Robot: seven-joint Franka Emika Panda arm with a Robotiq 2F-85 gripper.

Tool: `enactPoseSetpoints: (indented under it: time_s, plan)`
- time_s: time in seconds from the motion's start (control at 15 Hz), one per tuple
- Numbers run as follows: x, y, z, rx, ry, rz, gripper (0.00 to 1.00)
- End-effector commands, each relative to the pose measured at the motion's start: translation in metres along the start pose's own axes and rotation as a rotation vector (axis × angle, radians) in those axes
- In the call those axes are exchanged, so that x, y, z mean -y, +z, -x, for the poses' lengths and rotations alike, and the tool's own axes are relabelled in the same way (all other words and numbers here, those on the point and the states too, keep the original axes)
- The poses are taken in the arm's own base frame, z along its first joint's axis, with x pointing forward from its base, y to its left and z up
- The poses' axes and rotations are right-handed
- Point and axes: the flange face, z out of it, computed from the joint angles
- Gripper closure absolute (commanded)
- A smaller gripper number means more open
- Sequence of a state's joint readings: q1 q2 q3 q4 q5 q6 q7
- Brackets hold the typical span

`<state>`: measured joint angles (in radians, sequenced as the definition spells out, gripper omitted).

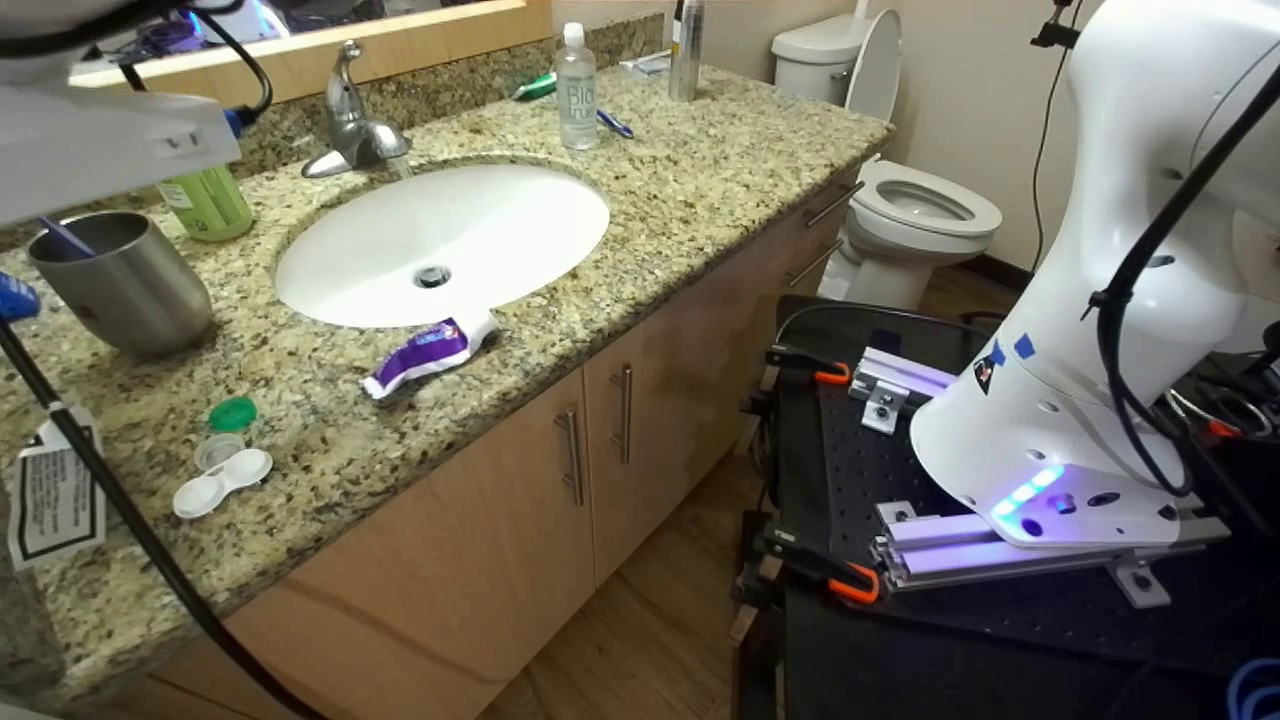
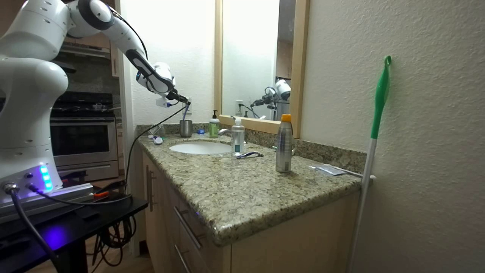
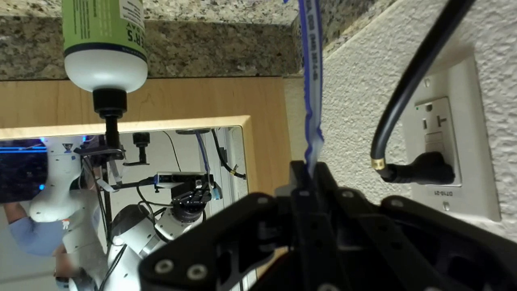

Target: Pick up the toothbrush and put it in the toothbrush holder

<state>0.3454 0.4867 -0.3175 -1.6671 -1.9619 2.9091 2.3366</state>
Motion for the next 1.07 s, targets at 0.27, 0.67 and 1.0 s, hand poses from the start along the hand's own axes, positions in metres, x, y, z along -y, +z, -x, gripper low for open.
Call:
enactPoseSetpoints:
  time_s: [0.27,0.67,1.0]
  plan:
    - [0.000,0.007,0.004,-0.025,-0.023,0.015,0.98]
    - [-0.005,0.011,0.006,-0.061,0.013,0.030,0.98]
    - [-0.010,0.012,0.021,-0.013,0.073,0.041,0.98]
